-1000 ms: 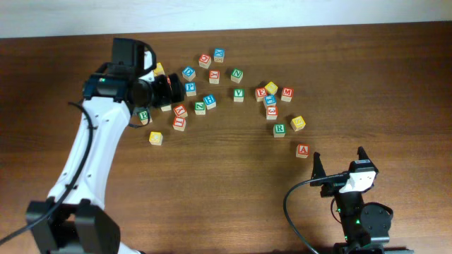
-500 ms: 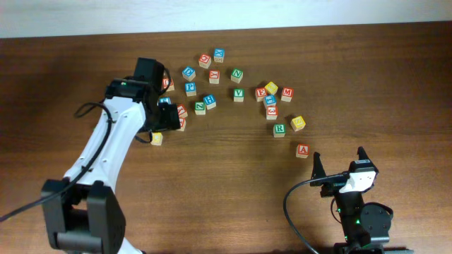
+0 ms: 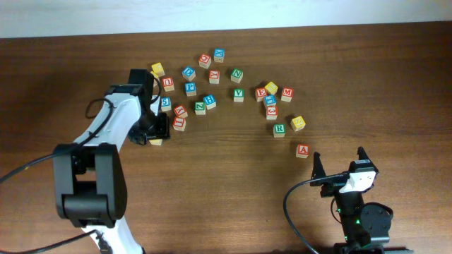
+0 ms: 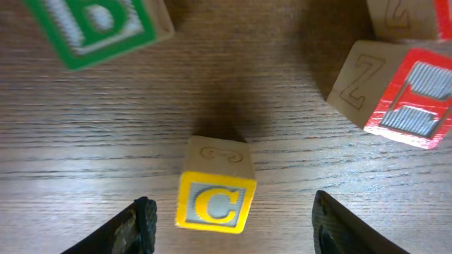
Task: Spell out CVPR
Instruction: 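Lower the left gripper and grasp the yellow C block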
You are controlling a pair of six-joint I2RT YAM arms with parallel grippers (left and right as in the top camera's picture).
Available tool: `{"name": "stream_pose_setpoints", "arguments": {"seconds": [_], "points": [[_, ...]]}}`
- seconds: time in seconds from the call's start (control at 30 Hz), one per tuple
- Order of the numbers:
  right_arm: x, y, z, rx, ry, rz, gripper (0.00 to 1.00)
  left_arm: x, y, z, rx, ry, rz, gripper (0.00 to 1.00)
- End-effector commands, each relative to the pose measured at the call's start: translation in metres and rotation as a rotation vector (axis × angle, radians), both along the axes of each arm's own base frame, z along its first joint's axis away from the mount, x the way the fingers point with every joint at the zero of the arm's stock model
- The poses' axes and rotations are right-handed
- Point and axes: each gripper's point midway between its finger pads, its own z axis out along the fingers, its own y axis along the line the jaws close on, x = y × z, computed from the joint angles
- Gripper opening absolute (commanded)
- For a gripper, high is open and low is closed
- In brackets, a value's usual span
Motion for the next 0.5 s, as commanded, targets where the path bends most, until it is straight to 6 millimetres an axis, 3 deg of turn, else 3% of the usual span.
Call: {"name": "stream_pose_setpoints", "arguments": {"seconds": [0.0,0.17,0.2,0.23,0.47], "points": [[0.000,-0.003,-0.003,-0.004,0.003,-0.012,0.98,-0.005,-0.001,-0.016,0.020,0.039,-0.030,0.64],[0.000,-0.003,-0.003,-0.004,0.004,-0.012,0.98,-0.001,0.007,-0.027,0.065,0.039,-0.032,0.62],[0.000,-0.003,-0.003,-0.004,0.003,-0.012,0.98,0.001,0.006,-0.029,0.063,0.034,-0.041,0.58],[0.000,-0.003,-0.003,-0.004,0.003,-0.012,0.98,0.004,0.006,-0.029,0.063,0.022,-0.043,0.48],[0.000,-0.003,-0.003,-0.004,0.003,-0.012,0.98,0.005,0.006,-0.029,0.062,0.018,-0.043,0.36]]}}
